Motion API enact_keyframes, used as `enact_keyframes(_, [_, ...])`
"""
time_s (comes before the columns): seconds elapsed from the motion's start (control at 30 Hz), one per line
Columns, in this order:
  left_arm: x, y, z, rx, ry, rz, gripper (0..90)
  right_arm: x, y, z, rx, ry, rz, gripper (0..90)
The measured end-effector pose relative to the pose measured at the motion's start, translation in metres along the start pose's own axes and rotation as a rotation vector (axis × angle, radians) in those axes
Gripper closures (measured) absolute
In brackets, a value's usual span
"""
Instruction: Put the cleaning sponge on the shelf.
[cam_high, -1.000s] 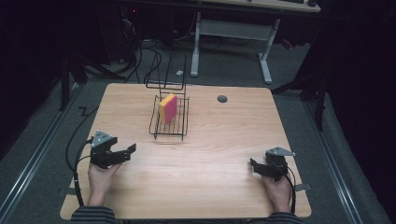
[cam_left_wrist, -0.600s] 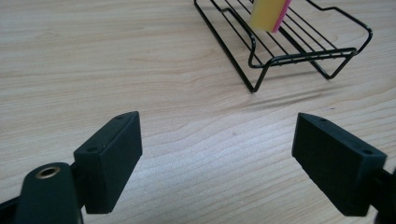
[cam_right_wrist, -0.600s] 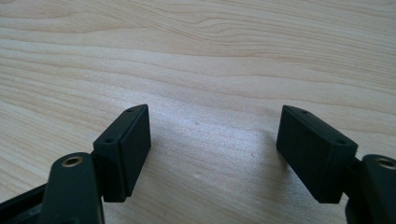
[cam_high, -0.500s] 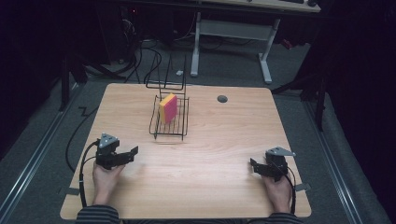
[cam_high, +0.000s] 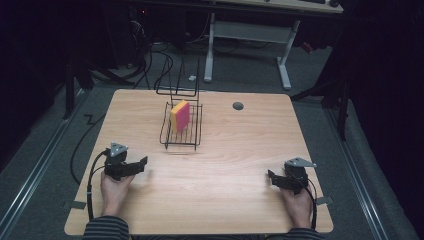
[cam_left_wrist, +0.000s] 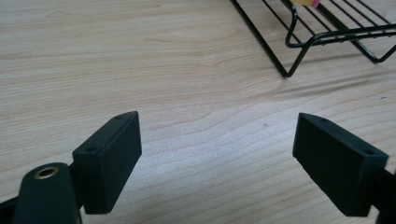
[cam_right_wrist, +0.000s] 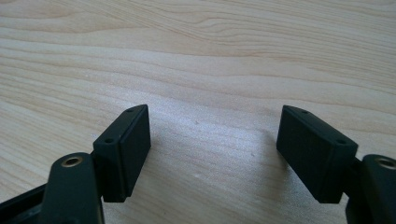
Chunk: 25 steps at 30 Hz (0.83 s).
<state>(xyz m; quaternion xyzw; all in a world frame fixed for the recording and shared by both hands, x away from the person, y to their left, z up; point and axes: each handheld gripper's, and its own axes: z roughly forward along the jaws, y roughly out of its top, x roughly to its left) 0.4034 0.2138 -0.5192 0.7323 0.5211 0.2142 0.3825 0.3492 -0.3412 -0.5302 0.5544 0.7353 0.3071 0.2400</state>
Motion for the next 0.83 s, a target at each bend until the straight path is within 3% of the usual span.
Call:
enact_keyframes(0.33, [-0.003, -0.008, 0.02, 0.097, 0.055, 0.052, 13.9, 0.0, 0.0, 0.0, 0.0, 0.002, -0.001, 26.2])
enact_keyframes(0.83, [-0.004, -0.009, 0.019, 0.09, 0.047, 0.054, 15.6, 0.0, 0.0, 0.0, 0.0, 0.0, -0.002, 26.2])
